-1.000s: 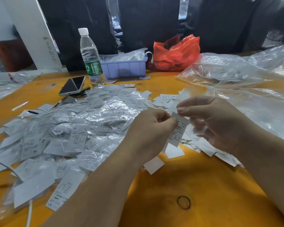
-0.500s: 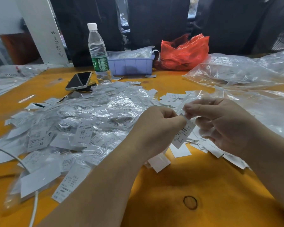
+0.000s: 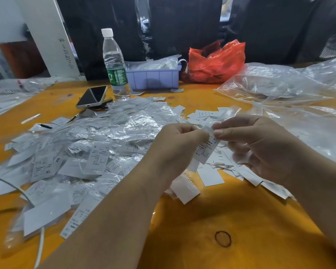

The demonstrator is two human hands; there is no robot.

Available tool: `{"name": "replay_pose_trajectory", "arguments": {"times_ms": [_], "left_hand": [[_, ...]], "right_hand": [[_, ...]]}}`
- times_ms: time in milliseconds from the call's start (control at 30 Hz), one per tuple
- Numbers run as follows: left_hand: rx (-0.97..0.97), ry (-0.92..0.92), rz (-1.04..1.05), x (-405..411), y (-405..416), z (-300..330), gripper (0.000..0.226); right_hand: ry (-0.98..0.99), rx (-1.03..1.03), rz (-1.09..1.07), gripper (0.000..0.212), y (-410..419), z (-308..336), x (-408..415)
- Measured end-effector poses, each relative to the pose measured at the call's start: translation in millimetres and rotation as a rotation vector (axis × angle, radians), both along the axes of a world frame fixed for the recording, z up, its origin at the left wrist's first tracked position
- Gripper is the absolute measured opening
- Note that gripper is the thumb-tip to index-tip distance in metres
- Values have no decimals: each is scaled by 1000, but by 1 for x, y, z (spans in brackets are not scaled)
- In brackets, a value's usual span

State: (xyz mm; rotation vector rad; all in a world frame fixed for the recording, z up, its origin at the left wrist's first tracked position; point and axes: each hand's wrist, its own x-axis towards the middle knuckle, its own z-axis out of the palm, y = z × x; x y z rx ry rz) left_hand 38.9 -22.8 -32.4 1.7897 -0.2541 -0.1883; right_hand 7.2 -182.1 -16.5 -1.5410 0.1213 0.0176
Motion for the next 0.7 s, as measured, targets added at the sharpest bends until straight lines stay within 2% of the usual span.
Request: {"name": "replay_pose_trajectory", "arguments": {"times_ms": [300,467,600,667,700], "left_hand": [[-23,-46,-1,-2,-2,-1,19],[-35,6,-16,-2,-2,0,19],[-43,31,-21,-1,-3,1,17],[-50,20,-44,0,-3,1,18],[-47,11,-54,0,-3,1,18]], "right_hand": [[-12,-19,-16,32,1,0,-1],[-51,-9,-107,14,-2,-2,2],[-83,14,-148,18,-3,-1,3],[-93,20,-134,6,-2,-1,2],[-96,24,-130,7,-2,-2,3]]}}
